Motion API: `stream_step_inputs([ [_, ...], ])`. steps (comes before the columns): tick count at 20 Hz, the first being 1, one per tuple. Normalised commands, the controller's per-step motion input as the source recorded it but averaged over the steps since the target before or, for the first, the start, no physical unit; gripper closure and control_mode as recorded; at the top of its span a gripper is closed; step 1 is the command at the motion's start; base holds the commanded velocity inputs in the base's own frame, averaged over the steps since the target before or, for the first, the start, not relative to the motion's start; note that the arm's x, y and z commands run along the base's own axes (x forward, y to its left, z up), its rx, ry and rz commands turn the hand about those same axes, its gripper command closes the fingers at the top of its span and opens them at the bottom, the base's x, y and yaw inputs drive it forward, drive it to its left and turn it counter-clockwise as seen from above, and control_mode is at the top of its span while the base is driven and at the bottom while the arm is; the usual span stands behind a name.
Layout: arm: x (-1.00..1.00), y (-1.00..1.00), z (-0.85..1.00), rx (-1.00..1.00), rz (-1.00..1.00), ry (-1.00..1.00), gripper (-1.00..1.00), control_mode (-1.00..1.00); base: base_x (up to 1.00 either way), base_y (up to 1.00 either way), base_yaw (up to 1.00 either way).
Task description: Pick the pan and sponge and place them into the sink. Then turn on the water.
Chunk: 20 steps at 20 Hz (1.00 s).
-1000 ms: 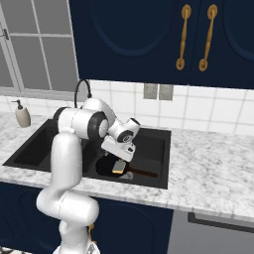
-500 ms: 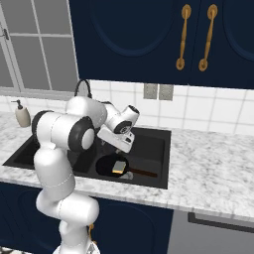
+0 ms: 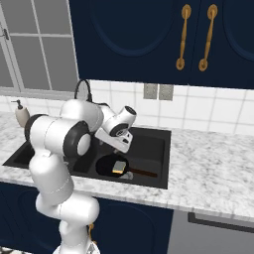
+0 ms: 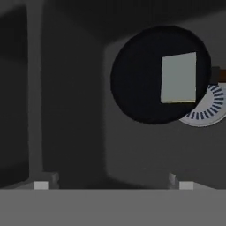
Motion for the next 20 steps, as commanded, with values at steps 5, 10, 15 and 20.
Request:
stream_step_inputs([
  [5,0.00,0.11,0.36,0.05,-0.09,-0.37,-1.00,-1.00,0.00,0.00,0.00],
  [10,0.06,0.28,0.55,0.08,-0.15,-0.34,-1.00,-1.00,0.00,0.00,0.00],
  [15,0.34,0.42,0.26,0.04,-0.17,-0.06,-1.00,-1.00,0.00,0.00,0.00],
  [20,0.60,0.12,0.00,0.03,-0.09,0.07,-1.00,-1.00,0.00,0.00,0.00],
])
